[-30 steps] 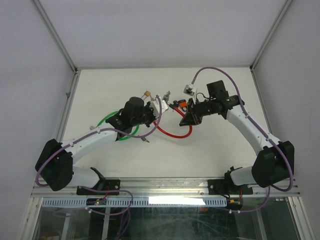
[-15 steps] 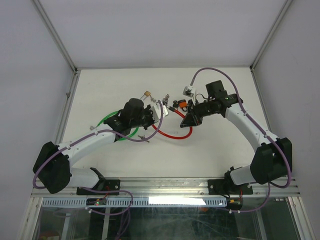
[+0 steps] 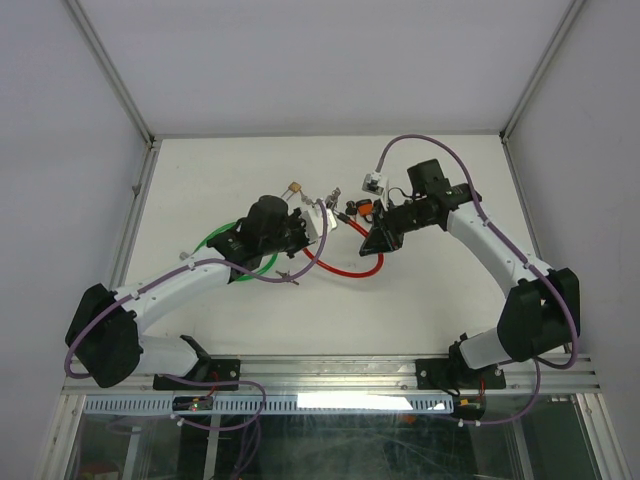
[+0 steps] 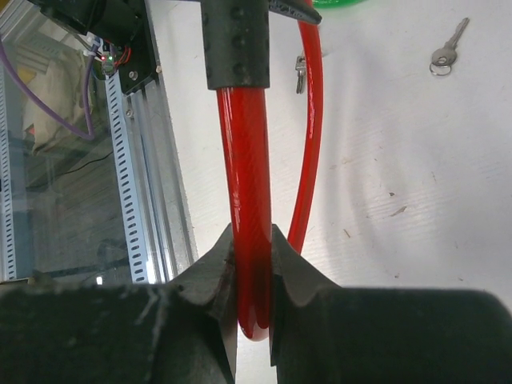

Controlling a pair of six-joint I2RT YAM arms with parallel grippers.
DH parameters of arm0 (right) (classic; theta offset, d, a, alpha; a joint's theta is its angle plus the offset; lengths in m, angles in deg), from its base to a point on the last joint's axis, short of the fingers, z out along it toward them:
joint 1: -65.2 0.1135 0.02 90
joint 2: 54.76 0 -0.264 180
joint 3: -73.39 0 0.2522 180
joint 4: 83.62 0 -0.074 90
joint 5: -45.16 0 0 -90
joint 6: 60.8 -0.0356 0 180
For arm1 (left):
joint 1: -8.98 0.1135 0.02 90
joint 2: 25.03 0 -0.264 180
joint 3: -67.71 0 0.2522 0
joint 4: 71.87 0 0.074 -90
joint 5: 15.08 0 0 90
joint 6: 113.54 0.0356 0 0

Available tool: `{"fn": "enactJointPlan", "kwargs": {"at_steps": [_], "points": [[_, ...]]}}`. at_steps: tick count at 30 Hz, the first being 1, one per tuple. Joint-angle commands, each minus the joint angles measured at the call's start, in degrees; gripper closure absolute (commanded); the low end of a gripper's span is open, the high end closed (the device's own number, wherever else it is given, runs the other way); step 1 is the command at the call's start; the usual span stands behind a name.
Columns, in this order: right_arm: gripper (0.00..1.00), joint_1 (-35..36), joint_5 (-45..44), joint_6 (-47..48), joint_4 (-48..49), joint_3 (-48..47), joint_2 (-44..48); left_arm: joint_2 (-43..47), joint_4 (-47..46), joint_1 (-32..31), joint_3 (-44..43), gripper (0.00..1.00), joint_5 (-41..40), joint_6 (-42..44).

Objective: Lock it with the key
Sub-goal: Lock the lock.

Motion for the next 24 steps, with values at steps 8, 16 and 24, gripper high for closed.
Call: {"fn": "enactJointPlan", "kwargs": {"at_steps": [8,16,24], "points": [[1.0,-3.5,8.6,1.7,0.8,-1.7,2.8,1.1,5.0,-0.6,-4.0,1.0,17.8,7.6],[1.0,-4.2,10.8,7.3,-0.5,-0.5,2.6,-1.9,9.4,-0.5,-7.4,1.0,26.2,7.2],[1.0,-3.6,14.8,21.2,-8.7,-0.5,5.8,-4.6,10.2,1.5,-10.6,1.0,27.9,1.5]]}}
